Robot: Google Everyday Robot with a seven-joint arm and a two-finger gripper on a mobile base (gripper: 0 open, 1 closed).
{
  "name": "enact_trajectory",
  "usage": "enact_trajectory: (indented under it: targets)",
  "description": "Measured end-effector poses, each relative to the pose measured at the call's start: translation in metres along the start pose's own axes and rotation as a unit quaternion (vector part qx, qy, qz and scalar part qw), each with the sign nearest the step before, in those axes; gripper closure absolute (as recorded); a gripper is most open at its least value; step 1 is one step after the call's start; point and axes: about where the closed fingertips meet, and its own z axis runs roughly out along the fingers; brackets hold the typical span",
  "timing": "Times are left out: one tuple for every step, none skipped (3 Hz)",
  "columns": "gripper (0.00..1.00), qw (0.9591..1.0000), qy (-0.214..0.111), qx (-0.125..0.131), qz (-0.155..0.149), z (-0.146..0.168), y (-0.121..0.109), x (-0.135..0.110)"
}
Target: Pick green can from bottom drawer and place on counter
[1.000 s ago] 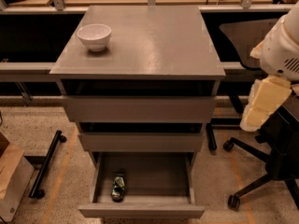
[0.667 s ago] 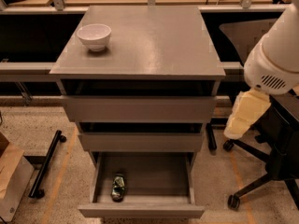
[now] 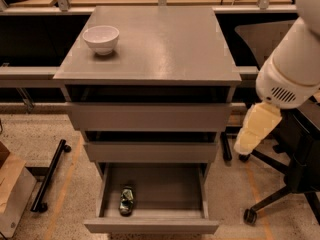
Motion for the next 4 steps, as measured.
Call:
enact_trajectory:
  targets:
    - [0.00, 0.9978, -0.023, -0.042, 0.045, 0.030, 0.020, -0.017]
    - [0.00, 0.9918, -0.026, -0.083, 0.094, 0.076, 0.041, -0.034]
    - [0.00, 0.9837, -0.024, -0.101, 0.147, 0.123, 0.058, -0.052]
    - [0.00, 0.9808, -0.025, -0.100, 0.165, 0.125, 0.058, -0.053]
